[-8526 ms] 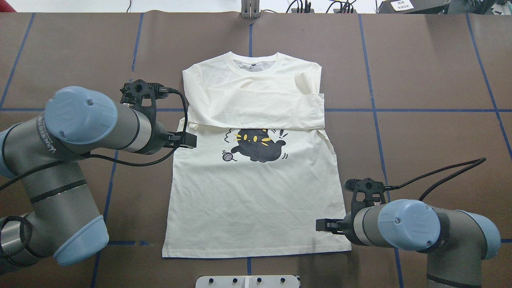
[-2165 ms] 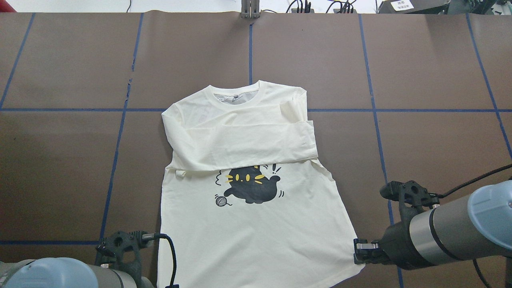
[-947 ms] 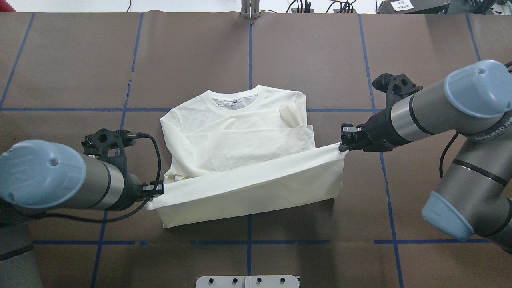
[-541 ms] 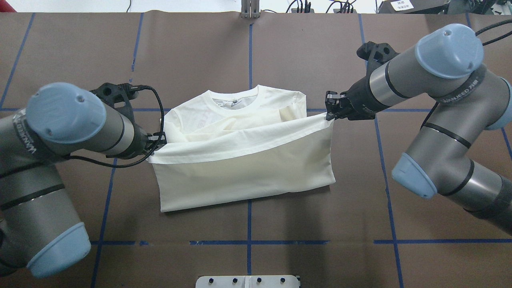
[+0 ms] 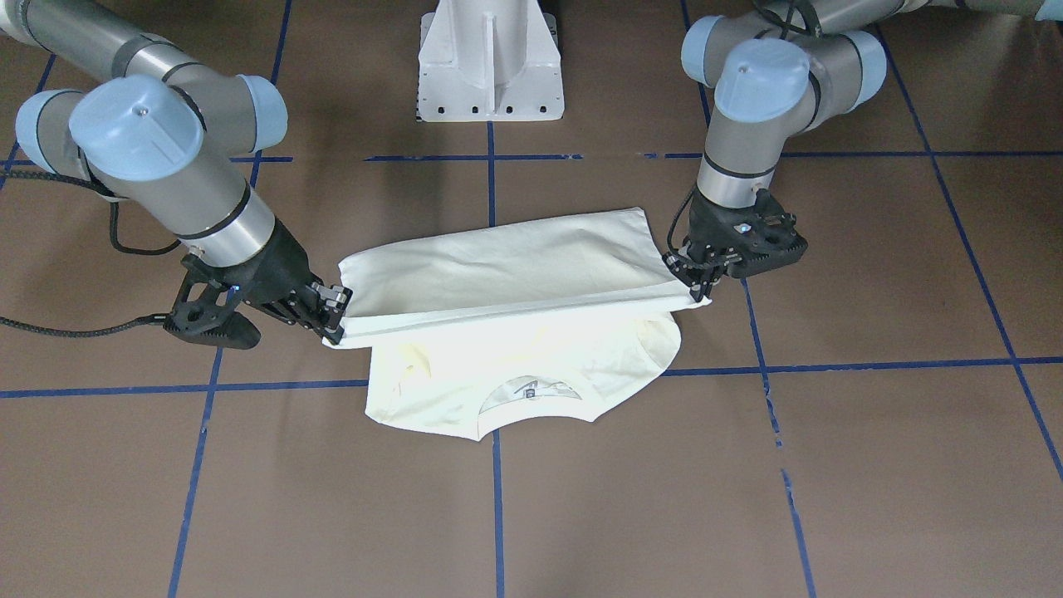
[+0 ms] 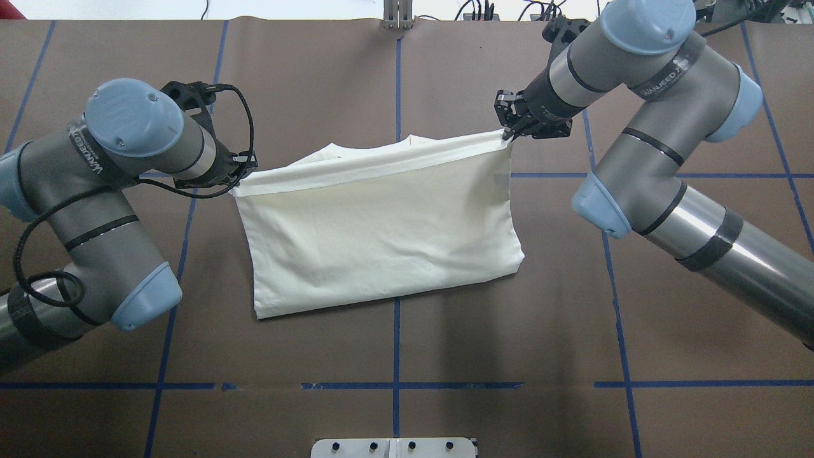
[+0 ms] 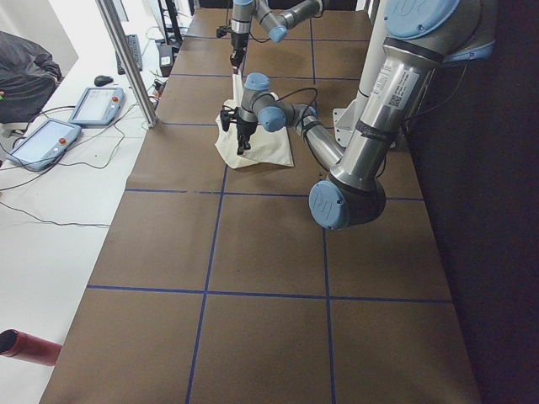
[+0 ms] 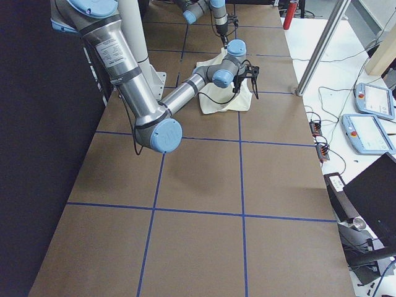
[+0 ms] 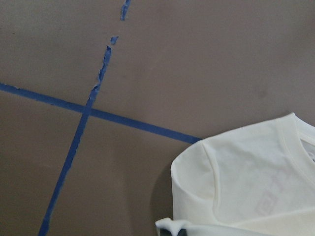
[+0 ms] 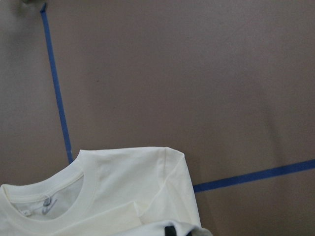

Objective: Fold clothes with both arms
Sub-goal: 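Lift the hem with both grippers and fold it away from the robot over the collar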

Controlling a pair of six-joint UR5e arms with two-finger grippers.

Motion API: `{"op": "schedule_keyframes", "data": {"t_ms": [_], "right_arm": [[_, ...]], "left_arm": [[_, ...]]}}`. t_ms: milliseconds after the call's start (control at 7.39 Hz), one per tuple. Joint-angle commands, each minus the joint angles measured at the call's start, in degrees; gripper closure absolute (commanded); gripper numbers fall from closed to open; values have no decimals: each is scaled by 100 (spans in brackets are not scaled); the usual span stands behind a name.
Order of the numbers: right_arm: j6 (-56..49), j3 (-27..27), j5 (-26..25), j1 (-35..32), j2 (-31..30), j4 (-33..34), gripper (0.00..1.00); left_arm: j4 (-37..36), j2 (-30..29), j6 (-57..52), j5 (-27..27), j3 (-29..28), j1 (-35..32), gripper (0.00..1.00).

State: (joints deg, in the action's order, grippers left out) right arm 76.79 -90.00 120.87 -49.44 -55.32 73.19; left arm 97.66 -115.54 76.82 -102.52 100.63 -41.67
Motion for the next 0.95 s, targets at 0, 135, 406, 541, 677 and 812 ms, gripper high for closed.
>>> {"op": "schedule_keyframes", "data": {"t_ms": [0, 135, 406, 541, 677, 812], "right_arm": [[2, 726, 7, -57, 459, -7, 100], [-6, 947, 7, -48, 600, -7, 100], [-15, 1072, 7, 66, 645, -7, 100], [-33, 1072, 7, 101, 628, -7, 100], [-33, 1072, -2, 110, 610, -7, 83], [-42, 1072, -2, 110, 593, -7, 13]], "left_arm": [[464, -65, -61, 12, -438, -104, 100], [447, -161, -62, 4, -447, -95, 100], [386, -442, 8, -14, -544, -87, 100], [377, -461, 9, -14, -544, -69, 100], [377, -461, 9, -14, -553, -60, 74], [394, -435, 9, 3, -614, -52, 6]]}}
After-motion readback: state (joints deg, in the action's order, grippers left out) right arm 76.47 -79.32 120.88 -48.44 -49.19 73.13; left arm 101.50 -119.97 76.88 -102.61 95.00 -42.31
